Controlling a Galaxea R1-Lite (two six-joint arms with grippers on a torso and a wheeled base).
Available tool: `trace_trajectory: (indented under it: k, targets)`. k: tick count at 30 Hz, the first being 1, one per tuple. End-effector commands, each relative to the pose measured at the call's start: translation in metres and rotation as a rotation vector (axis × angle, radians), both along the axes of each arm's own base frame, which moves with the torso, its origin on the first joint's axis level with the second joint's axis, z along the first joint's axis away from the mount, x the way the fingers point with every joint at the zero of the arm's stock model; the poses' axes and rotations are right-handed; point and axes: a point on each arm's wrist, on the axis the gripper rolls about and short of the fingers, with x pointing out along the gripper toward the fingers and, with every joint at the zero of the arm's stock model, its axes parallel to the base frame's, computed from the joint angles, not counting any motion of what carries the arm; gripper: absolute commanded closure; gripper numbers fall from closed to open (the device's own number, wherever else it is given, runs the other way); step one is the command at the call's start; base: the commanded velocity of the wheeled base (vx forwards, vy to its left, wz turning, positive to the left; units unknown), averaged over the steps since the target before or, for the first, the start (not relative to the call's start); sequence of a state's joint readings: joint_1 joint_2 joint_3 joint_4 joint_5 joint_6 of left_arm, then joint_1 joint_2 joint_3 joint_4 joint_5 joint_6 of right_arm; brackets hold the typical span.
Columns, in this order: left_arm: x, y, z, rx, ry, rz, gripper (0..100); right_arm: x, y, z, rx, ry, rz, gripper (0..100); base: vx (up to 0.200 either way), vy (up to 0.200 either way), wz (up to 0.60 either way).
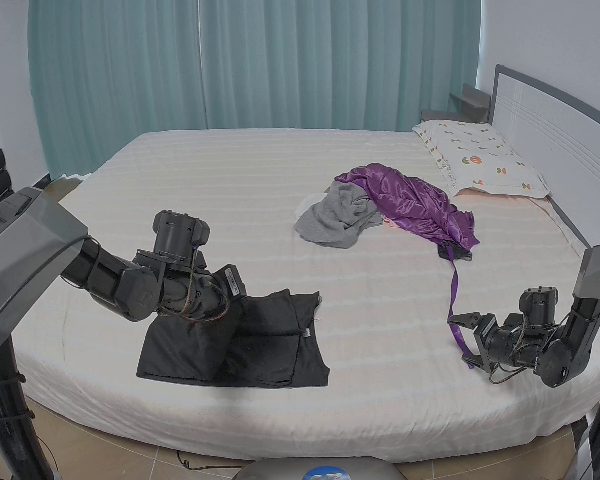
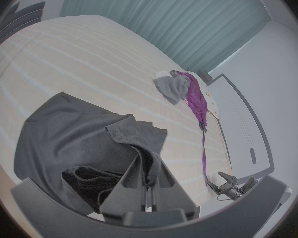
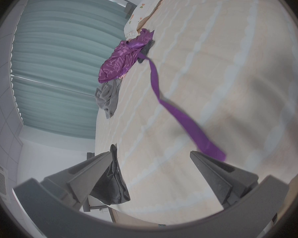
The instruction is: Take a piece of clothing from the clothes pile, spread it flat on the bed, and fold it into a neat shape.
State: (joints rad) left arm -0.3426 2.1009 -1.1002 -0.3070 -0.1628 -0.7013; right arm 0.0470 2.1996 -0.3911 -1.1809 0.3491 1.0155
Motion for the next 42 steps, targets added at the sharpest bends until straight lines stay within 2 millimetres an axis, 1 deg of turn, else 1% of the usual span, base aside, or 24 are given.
trace_trajectory:
  k: [1,7,8,10,13,14,16,18,21,24,25,26,27,30,34,36,37,38,42]
  targets:
    - [0.009,-0.017,-0.011,0.005,0.020,-0.031,100,0.000,0.000,0.000,0.000,0.001,0.001,0,0.000,0.000,0.00]
    - [0.018,-0.032,-0.030,0.028,0.066,-0.047,100,0.000,0.001,-0.001,-0.002,0.004,0.004,0,0.000,0.000,0.00]
    - [0.020,-0.033,-0.032,0.032,0.066,-0.037,100,0.000,0.001,-0.001,-0.002,0.004,0.004,0,0.000,0.000,0.00]
    - [0.030,-0.039,-0.037,0.046,0.054,0.037,100,0.000,0.001,-0.001,-0.002,0.004,0.004,0,0.000,0.000,0.00]
    - [0.034,-0.045,-0.042,0.032,0.062,0.072,100,-0.001,0.001,-0.001,-0.002,0.005,0.004,0,0.000,0.000,0.00]
    - [0.034,-0.045,-0.042,0.032,0.062,0.072,0,-0.001,0.001,-0.001,-0.002,0.005,0.004,0,0.000,0.000,0.00]
    - [0.036,-0.046,-0.047,0.035,0.069,0.072,0,-0.001,0.001,-0.001,-0.003,0.005,0.005,0,0.000,0.000,0.00]
    - [0.035,-0.045,-0.045,0.034,0.068,0.076,0,-0.001,0.001,-0.001,-0.003,0.005,0.005,0,0.000,0.000,0.00]
    - [0.030,-0.043,-0.046,0.040,0.082,0.075,0,-0.001,0.001,-0.001,-0.003,0.005,0.006,0,0.000,0.000,0.00]
    - [0.018,-0.036,-0.027,0.031,0.064,0.078,0,-0.001,0.001,-0.001,-0.003,0.005,0.006,0,0.000,0.000,0.00]
    - [0.017,-0.034,-0.025,0.028,0.062,0.081,0,-0.001,0.001,-0.001,-0.003,0.006,0.006,0,0.000,0.000,0.00]
    - [0.012,-0.028,-0.015,0.019,0.051,0.089,0,-0.001,0.001,-0.001,-0.003,0.006,0.006,0,0.000,0.000,0.00]
    - [0.008,-0.023,-0.010,0.015,0.046,0.095,0,-0.002,0.001,-0.002,-0.003,0.008,0.006,0,0.000,0.000,0.00]
    - [-0.003,-0.003,-0.003,0.013,0.057,0.130,0,-0.002,0.002,-0.002,-0.003,0.008,0.008,0,0.000,0.000,0.00]
    - [-0.019,0.028,-0.007,-0.014,0.110,0.156,0,-0.002,0.002,-0.002,-0.003,0.008,0.008,0,0.000,0.000,0.00]
    - [-0.026,0.040,-0.009,-0.056,0.127,0.176,0,-0.002,0.002,-0.002,-0.003,0.008,0.008,0,0.000,0.000,0.00]
    - [-0.026,0.041,-0.009,-0.061,0.130,0.179,0,-0.002,0.002,-0.002,-0.003,0.008,0.008,0,0.000,0.000,0.00]
    - [-0.029,0.051,-0.011,-0.124,0.138,0.211,0,-0.002,0.002,-0.002,-0.003,0.008,0.009,0,0.000,0.000,0.00]
    - [-0.039,0.077,-0.014,-0.240,0.170,0.242,0,-0.001,0.002,-0.001,-0.003,0.006,0.008,0,0.000,0.000,0.00]
